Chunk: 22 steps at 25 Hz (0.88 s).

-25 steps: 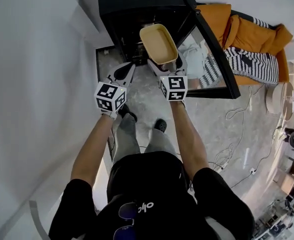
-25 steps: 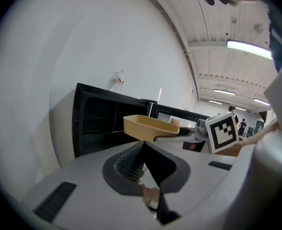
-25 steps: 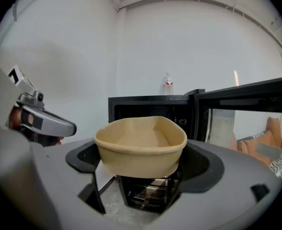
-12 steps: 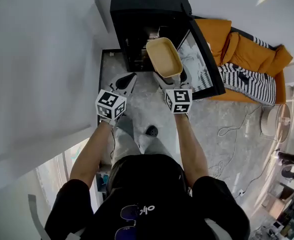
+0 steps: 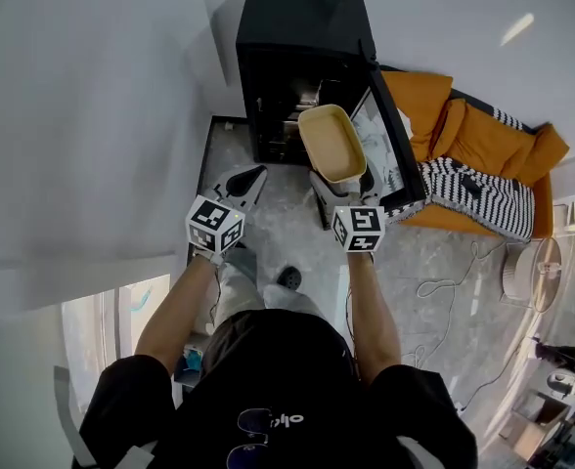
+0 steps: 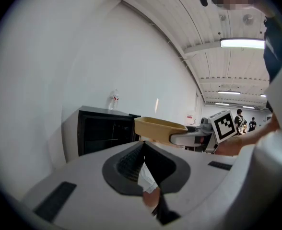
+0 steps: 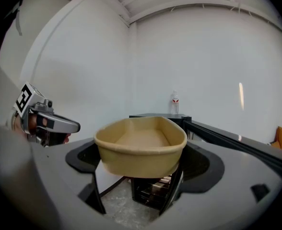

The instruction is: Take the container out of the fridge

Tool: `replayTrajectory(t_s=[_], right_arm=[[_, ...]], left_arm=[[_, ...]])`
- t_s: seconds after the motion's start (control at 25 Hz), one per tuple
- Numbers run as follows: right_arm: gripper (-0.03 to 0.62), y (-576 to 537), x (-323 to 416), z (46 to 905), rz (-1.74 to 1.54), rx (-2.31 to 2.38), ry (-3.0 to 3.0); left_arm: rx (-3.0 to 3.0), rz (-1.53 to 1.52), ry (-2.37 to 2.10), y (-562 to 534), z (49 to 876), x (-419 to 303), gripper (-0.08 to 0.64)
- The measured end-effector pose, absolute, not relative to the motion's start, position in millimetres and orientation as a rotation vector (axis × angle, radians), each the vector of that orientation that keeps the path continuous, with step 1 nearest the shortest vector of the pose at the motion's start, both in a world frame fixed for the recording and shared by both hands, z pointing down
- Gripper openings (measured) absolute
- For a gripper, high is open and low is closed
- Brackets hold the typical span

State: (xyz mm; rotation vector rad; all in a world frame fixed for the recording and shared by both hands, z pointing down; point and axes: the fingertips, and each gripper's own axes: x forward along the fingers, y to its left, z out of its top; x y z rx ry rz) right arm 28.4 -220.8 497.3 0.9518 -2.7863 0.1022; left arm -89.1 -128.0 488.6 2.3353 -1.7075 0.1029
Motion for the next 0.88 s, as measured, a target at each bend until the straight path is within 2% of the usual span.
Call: replayTrajectory(t_s=[0.88], right_arm=[[0.512, -206.3, 67.0, 455.8, 0.061, 0.935, -2.824]], left_arm=[[2.421, 0.058, -1.75, -123.5, 430.8, -65.4, 0.006]])
